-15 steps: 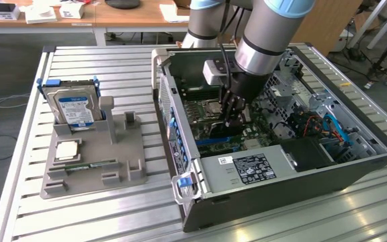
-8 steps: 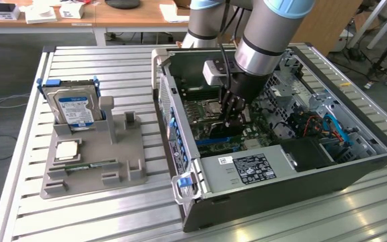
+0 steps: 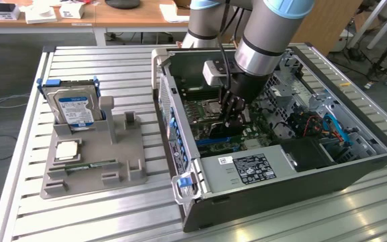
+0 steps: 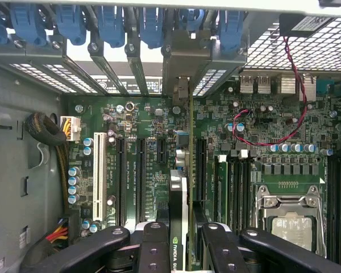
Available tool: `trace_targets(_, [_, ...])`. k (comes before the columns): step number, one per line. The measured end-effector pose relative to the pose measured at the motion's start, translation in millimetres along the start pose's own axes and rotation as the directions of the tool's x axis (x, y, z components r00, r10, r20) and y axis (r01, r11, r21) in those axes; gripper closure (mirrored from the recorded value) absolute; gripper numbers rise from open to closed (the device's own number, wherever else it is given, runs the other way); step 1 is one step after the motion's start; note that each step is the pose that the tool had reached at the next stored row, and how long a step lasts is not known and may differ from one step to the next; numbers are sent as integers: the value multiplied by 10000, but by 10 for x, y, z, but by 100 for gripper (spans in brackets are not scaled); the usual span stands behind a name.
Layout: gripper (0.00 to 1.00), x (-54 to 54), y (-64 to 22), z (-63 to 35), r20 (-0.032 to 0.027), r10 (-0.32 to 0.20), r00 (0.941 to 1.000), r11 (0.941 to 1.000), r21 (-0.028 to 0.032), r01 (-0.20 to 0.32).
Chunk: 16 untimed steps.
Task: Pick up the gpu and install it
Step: 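Insert the gpu into the slot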
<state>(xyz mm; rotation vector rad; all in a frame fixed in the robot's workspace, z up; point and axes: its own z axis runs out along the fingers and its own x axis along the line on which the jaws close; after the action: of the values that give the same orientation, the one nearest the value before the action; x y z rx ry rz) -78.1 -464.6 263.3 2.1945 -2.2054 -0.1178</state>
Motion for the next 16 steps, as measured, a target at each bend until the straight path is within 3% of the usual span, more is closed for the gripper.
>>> trace_targets(16, [73,1,-2,24,0,0,10000,10000,1,0])
